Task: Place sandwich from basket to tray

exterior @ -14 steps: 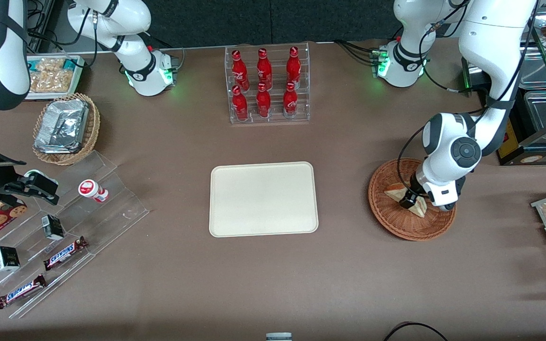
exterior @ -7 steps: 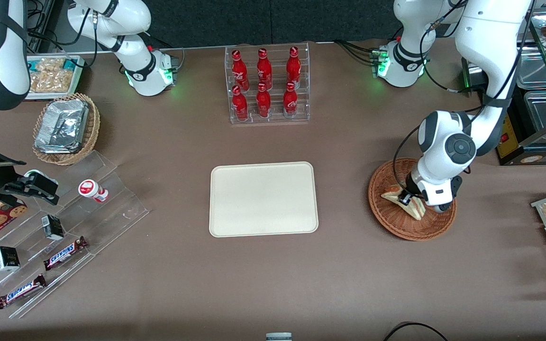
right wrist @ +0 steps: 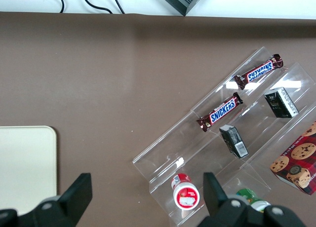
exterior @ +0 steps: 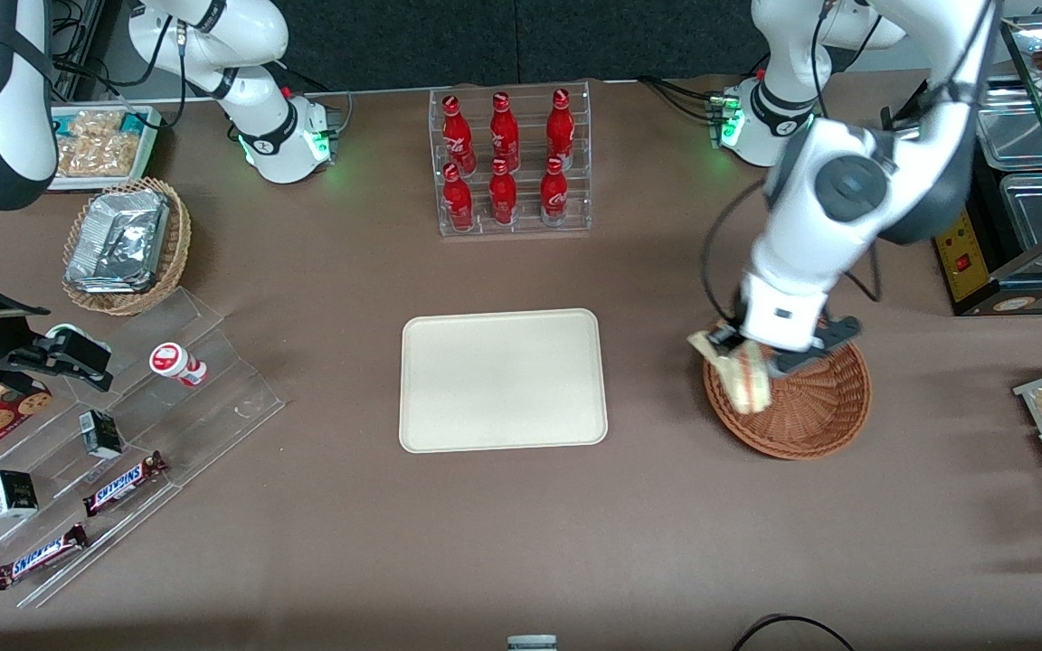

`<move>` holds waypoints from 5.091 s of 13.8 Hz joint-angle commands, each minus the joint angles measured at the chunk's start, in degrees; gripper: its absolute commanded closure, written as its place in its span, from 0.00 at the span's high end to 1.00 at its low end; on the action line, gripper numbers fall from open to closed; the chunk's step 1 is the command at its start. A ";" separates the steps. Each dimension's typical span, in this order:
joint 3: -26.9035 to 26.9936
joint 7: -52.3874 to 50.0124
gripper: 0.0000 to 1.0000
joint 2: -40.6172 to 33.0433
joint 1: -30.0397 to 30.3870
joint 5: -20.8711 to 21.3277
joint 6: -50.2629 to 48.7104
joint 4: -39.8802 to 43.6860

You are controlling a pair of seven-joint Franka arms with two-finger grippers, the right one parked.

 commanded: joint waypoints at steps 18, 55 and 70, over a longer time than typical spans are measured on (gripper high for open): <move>0.53 -12.32 0.27 40.45 -22.34 1.97 5.74 36.40; 0.88 33.52 1.00 -7.85 7.09 -3.92 -5.30 -4.29; 3.26 47.97 1.00 -9.56 16.68 -2.60 -32.12 17.31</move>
